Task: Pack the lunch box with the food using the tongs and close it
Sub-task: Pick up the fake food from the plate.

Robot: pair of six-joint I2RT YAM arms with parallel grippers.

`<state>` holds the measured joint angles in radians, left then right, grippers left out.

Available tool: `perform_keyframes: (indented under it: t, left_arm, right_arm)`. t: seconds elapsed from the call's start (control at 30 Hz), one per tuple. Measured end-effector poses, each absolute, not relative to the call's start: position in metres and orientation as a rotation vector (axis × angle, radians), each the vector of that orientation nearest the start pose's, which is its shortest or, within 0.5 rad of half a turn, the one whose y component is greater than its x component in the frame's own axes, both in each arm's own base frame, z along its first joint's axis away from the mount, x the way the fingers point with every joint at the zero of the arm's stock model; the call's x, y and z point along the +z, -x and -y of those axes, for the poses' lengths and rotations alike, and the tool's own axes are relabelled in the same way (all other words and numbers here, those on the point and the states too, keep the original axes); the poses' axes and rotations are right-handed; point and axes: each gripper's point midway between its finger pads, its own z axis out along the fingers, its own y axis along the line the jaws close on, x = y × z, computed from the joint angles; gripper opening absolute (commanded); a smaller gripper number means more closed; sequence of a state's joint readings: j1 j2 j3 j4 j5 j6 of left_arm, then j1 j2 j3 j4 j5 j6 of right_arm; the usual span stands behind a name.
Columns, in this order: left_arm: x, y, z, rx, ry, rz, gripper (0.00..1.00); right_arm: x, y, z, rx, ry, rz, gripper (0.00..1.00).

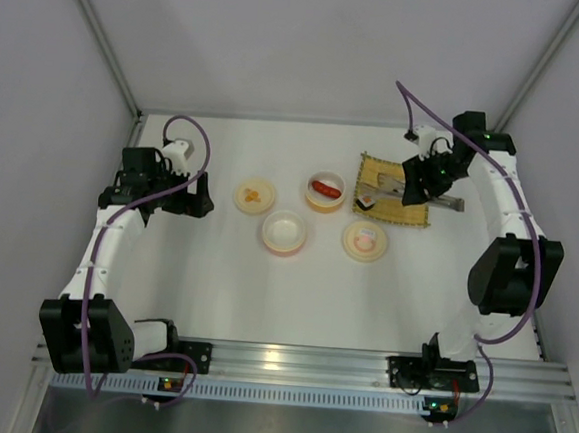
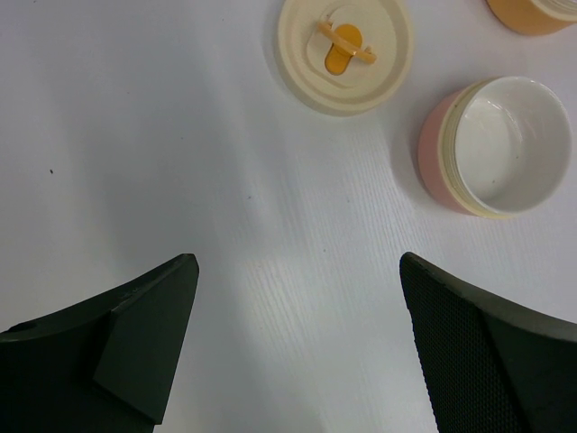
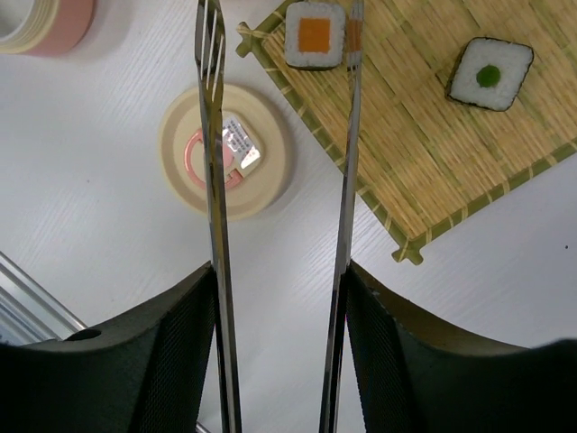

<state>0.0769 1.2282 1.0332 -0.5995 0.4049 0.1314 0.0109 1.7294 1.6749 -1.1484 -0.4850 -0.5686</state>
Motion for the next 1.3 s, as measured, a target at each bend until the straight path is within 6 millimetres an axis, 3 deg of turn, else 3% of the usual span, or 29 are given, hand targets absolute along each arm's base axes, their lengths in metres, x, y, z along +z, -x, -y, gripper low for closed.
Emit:
perform_keyframes:
  t: [0.27,0.8,1.03,1.3]
  left_arm:
    - [0.174,-0.322,0.04,-0.375,-0.256,-2.309,0.98]
    - [0.174,-0.322,0.04,-0.379,-0.257,-2.31,0.98]
    - [0.174,-0.322,0.04,-0.379,-0.257,-2.31,0.98]
    - [0.174,-0.322,0.04,-0.378,-0.257,-2.311,0.98]
  right_arm:
    - [0.171,-0.362,-0.067,0.521,0.868,-2.503,0.61]
    - [0.139,-0.37,-0.063,0.53,0.863,-2.583,0.61]
    - [0.123,-0.375,-0.062,0.529,0.868,-2.621,0.59]
    - [0.119,-0.377,-0.069,0.535,0.891,-2.618,0.53]
